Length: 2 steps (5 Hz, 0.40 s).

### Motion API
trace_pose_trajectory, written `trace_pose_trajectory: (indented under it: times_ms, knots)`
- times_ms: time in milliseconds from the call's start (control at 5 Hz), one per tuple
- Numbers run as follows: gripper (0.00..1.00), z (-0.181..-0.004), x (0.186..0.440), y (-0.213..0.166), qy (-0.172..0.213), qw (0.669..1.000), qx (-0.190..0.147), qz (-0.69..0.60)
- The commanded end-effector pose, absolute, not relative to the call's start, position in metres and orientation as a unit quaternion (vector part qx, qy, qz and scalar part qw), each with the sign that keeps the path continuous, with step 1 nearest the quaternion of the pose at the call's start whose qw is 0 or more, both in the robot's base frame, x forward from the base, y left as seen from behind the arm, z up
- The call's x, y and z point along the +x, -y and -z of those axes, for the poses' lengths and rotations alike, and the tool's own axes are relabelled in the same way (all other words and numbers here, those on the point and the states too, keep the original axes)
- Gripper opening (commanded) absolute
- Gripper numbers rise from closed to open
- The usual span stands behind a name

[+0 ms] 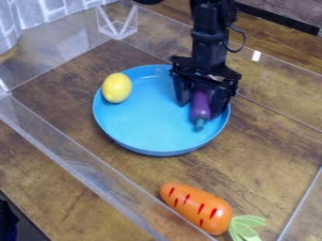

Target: Remove the purple eggplant from the blue tray and put it on the table

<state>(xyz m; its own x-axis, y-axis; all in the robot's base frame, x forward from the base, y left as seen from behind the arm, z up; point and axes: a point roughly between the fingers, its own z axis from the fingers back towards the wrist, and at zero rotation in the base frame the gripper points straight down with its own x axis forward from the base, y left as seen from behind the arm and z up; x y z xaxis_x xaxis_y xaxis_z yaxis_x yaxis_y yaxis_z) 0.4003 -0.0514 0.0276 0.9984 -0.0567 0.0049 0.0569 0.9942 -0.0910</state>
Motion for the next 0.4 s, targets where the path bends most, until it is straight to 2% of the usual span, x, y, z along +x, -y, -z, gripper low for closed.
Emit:
trace_pose_trajectory:
  times_ms: [0,200]
  knots:
    - [1.0,-0.0295,0.4022,0.0607,0.006,0.998,-0.049,0.048]
    - [1.0,-0.0279,0.4024,0.0609,0.004,0.998,-0.05,0.05]
